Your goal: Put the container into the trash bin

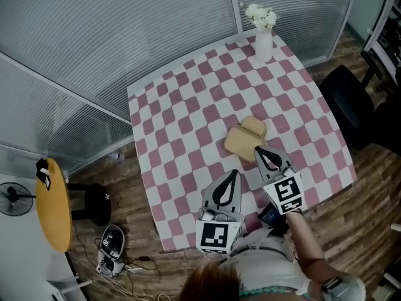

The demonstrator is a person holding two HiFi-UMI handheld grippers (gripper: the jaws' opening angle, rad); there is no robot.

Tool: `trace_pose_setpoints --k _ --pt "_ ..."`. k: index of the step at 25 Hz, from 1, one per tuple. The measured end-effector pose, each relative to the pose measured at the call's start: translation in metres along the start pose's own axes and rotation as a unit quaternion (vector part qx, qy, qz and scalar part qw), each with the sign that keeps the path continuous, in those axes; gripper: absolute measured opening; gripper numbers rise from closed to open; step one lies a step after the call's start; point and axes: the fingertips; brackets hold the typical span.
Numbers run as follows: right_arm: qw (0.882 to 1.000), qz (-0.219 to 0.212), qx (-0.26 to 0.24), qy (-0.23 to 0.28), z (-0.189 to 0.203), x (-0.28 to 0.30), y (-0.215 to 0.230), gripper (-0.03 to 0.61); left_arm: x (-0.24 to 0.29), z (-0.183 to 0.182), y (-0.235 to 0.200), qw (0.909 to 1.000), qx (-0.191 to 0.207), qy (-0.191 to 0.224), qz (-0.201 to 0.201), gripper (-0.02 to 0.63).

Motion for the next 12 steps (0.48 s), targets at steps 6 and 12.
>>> trace_pose_setpoints --k 6,12 --pt "0.999 -0.008 -0.004 -0.049 0.045 0.023 0.014 -0.008 0.001 0.007 -0.01 0.9996 -0.005 -0.011 -0.026 0.012" --pt "0.995 -0.019 -0.009 -0.096 0.082 0.039 0.021 -0.008 0.001 0.013 -0.02 0.9985 -0.016 -0.02 -0.049 0.012"
Point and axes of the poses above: the fingertips, and each gripper's own axes: x forward along the fingers, y to its right, z out of its underside, and after that the axes turned 7 degrees about -x, right-handed
